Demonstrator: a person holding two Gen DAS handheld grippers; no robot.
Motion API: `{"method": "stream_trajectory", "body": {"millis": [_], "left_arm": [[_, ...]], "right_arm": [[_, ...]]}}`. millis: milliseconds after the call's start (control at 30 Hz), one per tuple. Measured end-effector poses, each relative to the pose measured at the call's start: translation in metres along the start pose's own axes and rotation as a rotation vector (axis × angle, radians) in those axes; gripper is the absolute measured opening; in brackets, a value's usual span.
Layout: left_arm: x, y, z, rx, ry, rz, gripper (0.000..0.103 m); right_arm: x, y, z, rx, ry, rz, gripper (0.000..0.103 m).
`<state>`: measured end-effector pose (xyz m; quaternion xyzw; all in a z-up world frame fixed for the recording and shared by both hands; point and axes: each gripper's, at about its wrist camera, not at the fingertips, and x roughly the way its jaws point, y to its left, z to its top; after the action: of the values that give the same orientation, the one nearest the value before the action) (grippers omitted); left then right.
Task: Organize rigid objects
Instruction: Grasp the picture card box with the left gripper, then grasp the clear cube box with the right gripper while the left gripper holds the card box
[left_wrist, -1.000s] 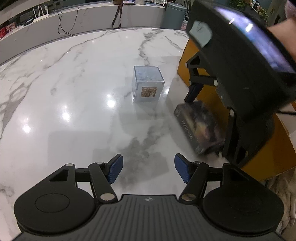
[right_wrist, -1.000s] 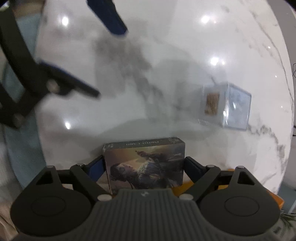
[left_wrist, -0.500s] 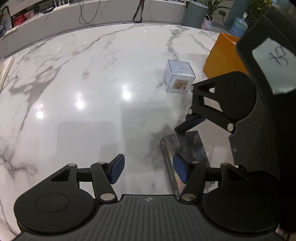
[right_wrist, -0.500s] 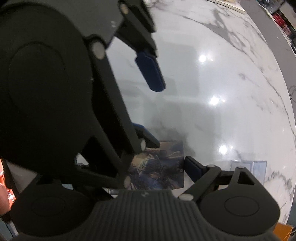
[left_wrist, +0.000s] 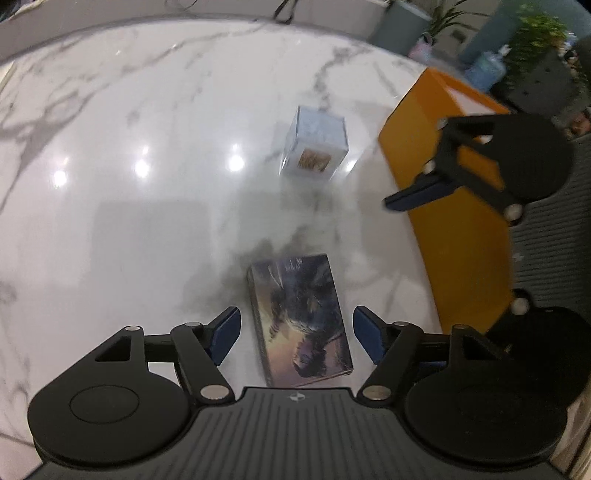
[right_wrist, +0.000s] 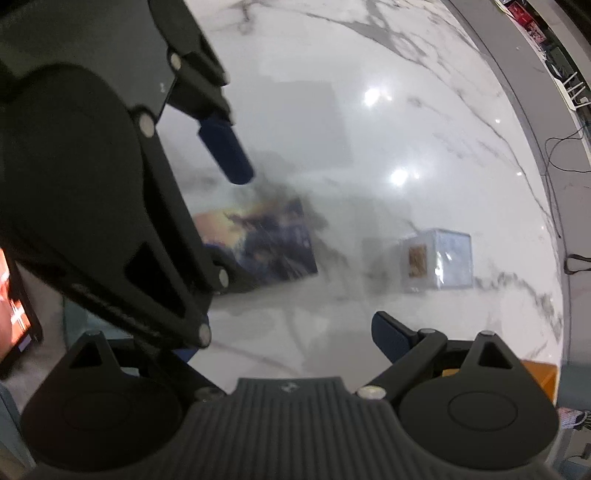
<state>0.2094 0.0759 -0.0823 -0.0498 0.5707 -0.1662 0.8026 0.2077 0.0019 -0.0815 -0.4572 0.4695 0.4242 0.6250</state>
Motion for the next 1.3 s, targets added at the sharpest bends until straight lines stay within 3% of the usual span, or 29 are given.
{"method": "stream_trajectory", "body": {"millis": [167,300,600,767,867,967,1200,1300], "left_arm": [[0.016,-0.013,0.000,-0.010,0.032,0.057,0.082],[0.027,-0.016,-0.001,-0.002,0.057,0.095,0.075],[0.026,-0.015,-0.001,-0.005,0.030,0.095,0.069],[0.020,-0.003,0.003,-0.024,0.001,0.132,0.069],[0.016,0.016,0.009,-0.068,-0.027,0.158,0.068],[0.014,0.030,0.015,-0.098,-0.058,0.190,0.068],[0.013,0.044,0.024,-0.139,-0.093,0.195,0.068],[0.011,0.050,0.026,-0.155,-0.103,0.192,0.068]], "right_arm": [[0.003,-0.005,-0.016,-0.013,0.017,-0.036,0.092],[-0.001,-0.010,-0.034,0.003,0.011,-0.046,0.092],[0.002,-0.018,-0.028,0.031,-0.004,-0.087,0.092],[-0.007,-0.025,-0.021,0.080,-0.024,-0.184,0.082],[-0.005,-0.039,-0.014,0.199,-0.042,-0.216,0.078],[-0.002,-0.061,-0.008,0.403,-0.074,-0.218,0.078],[0.003,-0.110,-0.018,0.935,-0.189,-0.168,0.089],[0.013,-0.121,-0.024,1.091,-0.214,-0.114,0.090]]}}
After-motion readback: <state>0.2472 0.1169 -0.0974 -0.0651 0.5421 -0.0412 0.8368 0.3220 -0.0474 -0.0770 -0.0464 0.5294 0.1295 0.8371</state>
